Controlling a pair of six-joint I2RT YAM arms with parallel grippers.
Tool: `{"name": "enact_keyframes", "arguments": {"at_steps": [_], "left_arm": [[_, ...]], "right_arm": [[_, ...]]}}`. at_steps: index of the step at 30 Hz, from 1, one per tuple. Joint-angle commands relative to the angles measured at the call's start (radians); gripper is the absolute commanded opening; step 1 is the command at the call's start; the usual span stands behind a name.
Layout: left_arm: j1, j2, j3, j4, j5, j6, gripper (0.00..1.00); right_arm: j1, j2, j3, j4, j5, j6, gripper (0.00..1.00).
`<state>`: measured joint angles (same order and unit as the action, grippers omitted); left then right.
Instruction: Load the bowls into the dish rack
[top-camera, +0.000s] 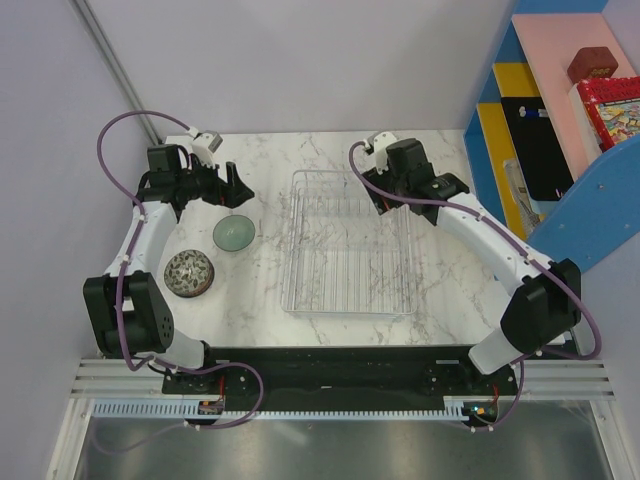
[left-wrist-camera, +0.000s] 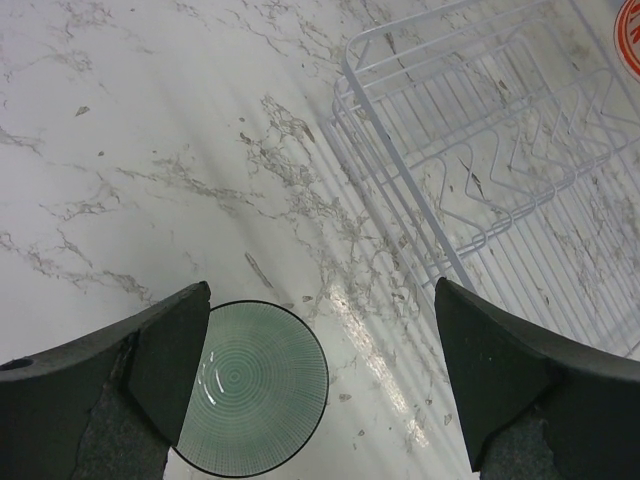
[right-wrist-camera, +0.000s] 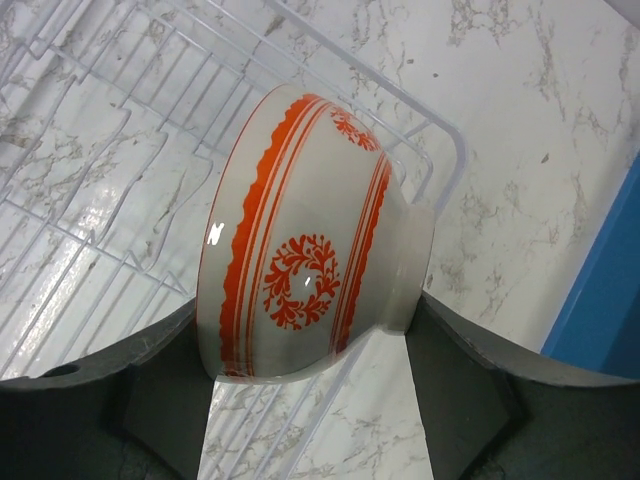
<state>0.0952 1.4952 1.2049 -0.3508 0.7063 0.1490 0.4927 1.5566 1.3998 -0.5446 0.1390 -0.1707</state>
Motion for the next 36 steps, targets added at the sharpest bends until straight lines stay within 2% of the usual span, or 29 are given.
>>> {"name": "enact_keyframes", "arguments": {"at_steps": [1,2,5,14,26,36], "left_arm": [[0.006,-0.041,0.002,0.010,-0.016,0.043,1.00],[0.006,-0.042,0.002,0.010,-0.013,0.043,1.00],[0.005,-0.041,0.004,0.010,-0.014,0.041,1.00],[0.006,-0.049,-0.002,0.012,-0.028,0.044,1.00],[0.011,-0.050,-0.005,0.013,-0.033,0.046,1.00],[0.011,-0.056,-0.008,0.015,-0.031,0.047,1.00]], "right_arm": [[0.038,-0.009,0.048,0.023,0.151,0.088,0.00],[0.053,0.000,0.041,0.023,0.224,0.100,0.00],[0.073,0.011,-0.002,0.047,0.318,0.151,0.00],[0.158,0.014,-0.065,0.084,0.470,0.267,0.00],[0.187,0.054,-0.162,0.143,0.436,0.315,0.00],[0.202,0.128,-0.119,0.166,0.422,0.306,0.00]]}}
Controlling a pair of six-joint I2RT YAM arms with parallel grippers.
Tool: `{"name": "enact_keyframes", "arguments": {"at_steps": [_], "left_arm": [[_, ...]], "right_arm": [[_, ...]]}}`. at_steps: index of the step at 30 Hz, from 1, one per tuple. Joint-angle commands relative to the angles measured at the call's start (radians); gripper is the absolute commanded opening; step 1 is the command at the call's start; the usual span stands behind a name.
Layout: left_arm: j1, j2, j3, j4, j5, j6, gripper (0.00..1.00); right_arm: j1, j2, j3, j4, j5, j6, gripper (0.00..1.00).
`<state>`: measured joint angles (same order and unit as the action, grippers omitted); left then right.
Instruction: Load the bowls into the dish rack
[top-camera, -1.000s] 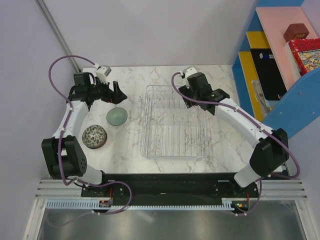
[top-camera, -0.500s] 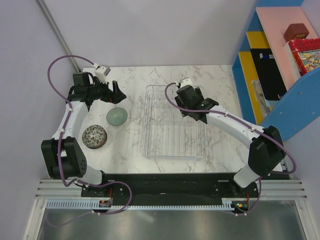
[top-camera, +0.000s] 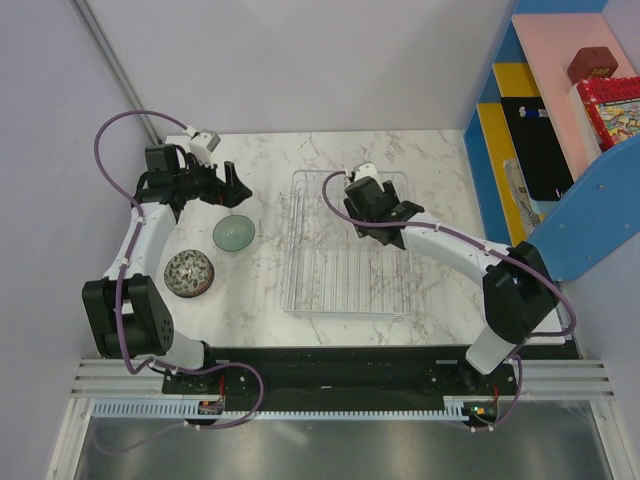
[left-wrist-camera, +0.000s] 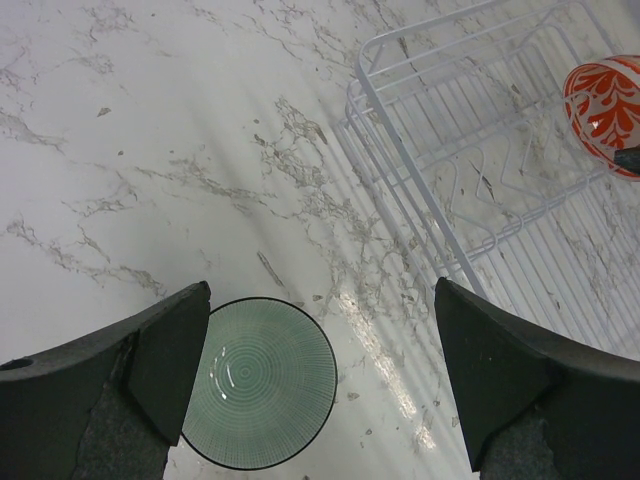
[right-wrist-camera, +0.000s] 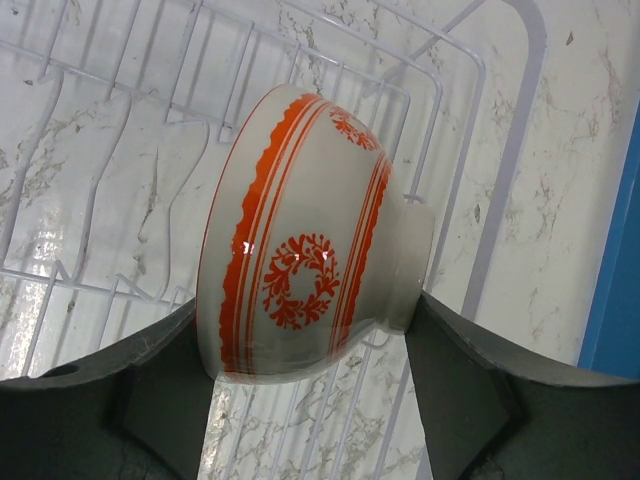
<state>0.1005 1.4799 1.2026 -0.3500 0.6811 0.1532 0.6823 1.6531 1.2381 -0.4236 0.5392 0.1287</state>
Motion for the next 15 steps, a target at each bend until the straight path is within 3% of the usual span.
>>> {"name": "enact_keyframes", "arguments": {"at_steps": [1,10,11,12,15], "left_arm": [[0.004,-0.041,-0.005,0.014,-0.006,0.045,1.00],[0.007,-0.036,-0.008,0.016,-0.006,0.051,1.00],[0.005,-0.036,-0.008,0.014,-0.005,0.051,1.00],[0.005,-0.036,-0.006,0.014,-0.005,0.051,1.00],[0.005,-0.038,-0.008,0.014,-0.006,0.052,1.00]], "right_arm": [[0.014,0.046,0.044,0.045,0.016,0.006,0.00],[0.020,0.097,0.050,0.043,-0.051,-0.015,0.02],[0.020,0.099,0.054,0.042,-0.056,-0.026,0.08],[0.020,0.100,0.054,0.040,-0.062,-0.032,0.25],[0.020,0.102,0.060,0.034,-0.071,-0.044,0.56]]}}
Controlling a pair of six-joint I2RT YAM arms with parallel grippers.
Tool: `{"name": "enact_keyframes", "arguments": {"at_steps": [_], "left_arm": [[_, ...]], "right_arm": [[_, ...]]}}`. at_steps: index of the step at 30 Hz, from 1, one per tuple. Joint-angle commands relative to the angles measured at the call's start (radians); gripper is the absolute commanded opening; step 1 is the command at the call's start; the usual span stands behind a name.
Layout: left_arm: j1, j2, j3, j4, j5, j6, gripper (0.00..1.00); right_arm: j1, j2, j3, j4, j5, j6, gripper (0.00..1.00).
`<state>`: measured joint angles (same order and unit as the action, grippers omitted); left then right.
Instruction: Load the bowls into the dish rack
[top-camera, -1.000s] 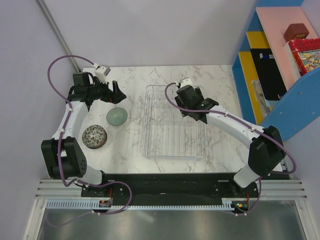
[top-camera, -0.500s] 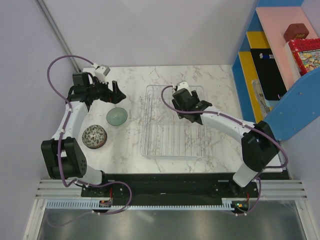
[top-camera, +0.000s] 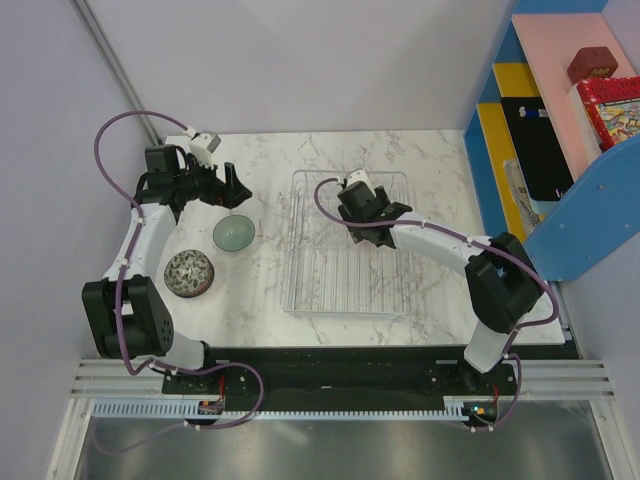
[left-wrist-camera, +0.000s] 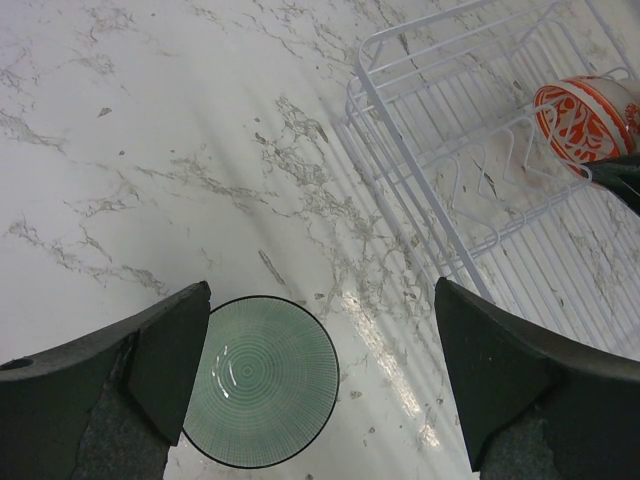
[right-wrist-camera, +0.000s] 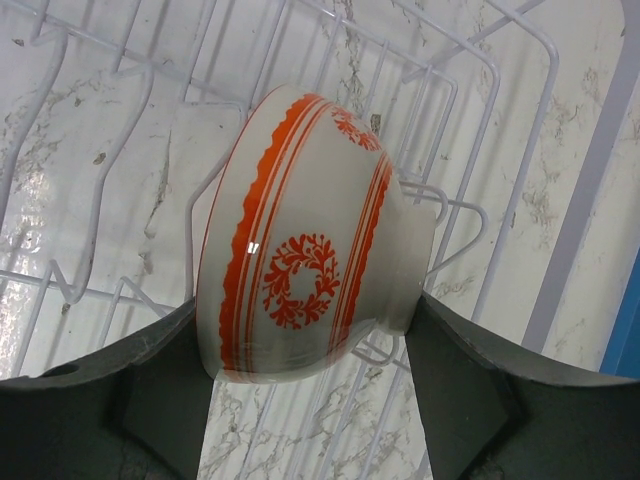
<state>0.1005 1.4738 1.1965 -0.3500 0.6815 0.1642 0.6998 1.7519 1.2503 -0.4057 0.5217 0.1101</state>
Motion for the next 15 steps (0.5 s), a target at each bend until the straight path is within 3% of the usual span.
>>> {"name": "enact_keyframes", "arguments": {"at_steps": [1,2,3,6,15], "left_arm": [[0.007,-0.033,-0.002,0.014,-0.007,0.044,1.00],[0.007,-0.035,-0.003,0.014,-0.005,0.043,1.00],[0.005,-0.035,-0.002,0.014,-0.007,0.044,1.00],[0.007,-0.033,-0.003,0.014,-0.011,0.047,1.00],[0.005,-0.001,0.006,0.014,-0.094,0.074,1.00]], "right_arm": [[0.003,0.003,0.054,0.013,-0.051,-0.029,0.61],[0.003,0.003,0.057,0.011,-0.043,-0.030,0.65],[0.003,0.001,0.060,0.007,-0.032,-0.030,0.78],[0.003,-0.002,0.074,-0.001,-0.011,-0.044,0.91],[0.006,-0.038,0.112,-0.031,0.015,-0.081,0.97]]}}
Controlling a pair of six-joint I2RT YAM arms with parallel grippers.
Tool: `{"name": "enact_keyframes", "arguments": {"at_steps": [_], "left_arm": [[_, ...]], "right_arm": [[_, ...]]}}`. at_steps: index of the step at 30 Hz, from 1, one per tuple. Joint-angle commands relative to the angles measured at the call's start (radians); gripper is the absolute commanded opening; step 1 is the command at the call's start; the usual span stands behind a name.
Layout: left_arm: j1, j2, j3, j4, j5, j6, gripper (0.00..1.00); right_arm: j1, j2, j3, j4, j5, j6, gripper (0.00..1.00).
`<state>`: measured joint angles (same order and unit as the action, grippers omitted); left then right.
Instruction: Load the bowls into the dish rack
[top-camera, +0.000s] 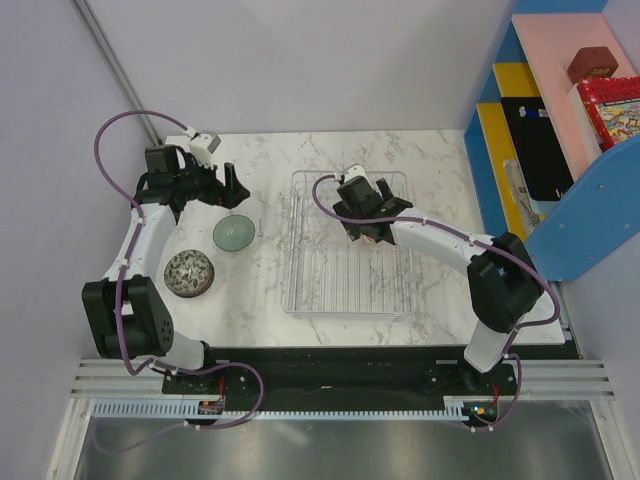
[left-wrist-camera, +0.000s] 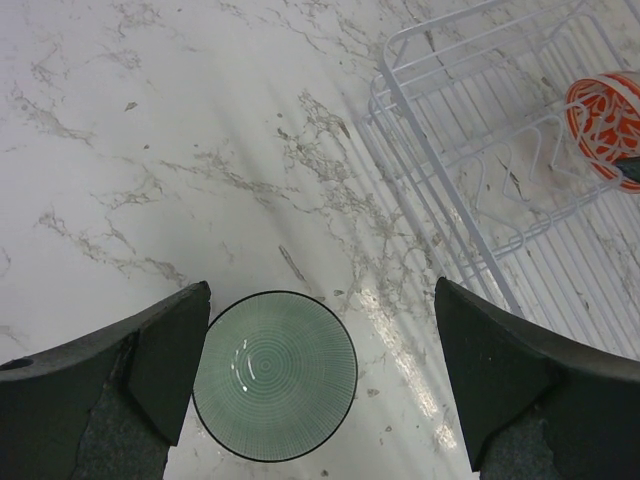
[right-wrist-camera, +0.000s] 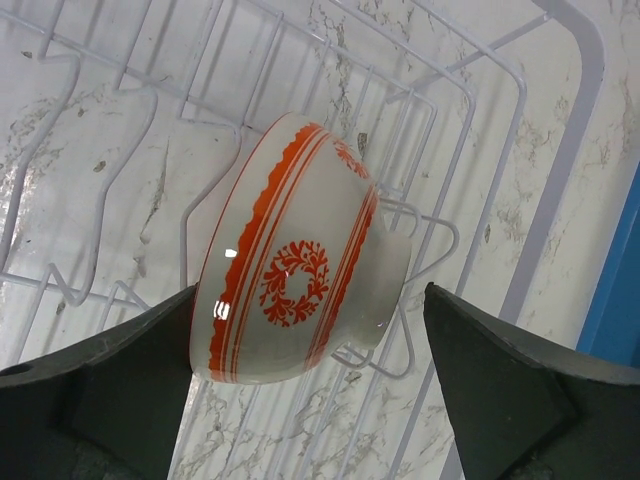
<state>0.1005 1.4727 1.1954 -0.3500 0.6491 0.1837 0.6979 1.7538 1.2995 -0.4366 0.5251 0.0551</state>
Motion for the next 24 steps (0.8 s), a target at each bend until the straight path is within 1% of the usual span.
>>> {"name": "enact_keyframes", "arguments": {"at_steps": [1,5,12,14,20,24], "left_arm": [[0.005,0.014,0.010,0.014,-0.075,0.059,1.00],[0.007,0.060,0.023,0.014,-0.156,0.076,1.00],[0.007,0.164,0.046,0.014,-0.255,0.114,1.00],[0.005,0.190,0.044,0.014,-0.281,0.134,0.98],[0.008,0.184,0.015,0.008,-0.279,0.183,0.95],[0.010,0.176,0.009,-0.038,-0.270,0.235,0.92]], "right_arm": [[0.009,-0.049,0.066,-0.010,0.006,-0.031,0.97],[0.011,-0.083,0.070,-0.030,-0.042,-0.046,0.98],[0.018,-0.152,0.055,-0.044,-0.131,-0.101,0.97],[0.020,-0.174,0.057,-0.048,-0.158,-0.110,0.97],[0.022,-0.204,0.063,-0.053,-0.168,-0.120,0.97],[0.022,-0.212,0.063,-0.054,-0.171,-0.120,0.97]]}}
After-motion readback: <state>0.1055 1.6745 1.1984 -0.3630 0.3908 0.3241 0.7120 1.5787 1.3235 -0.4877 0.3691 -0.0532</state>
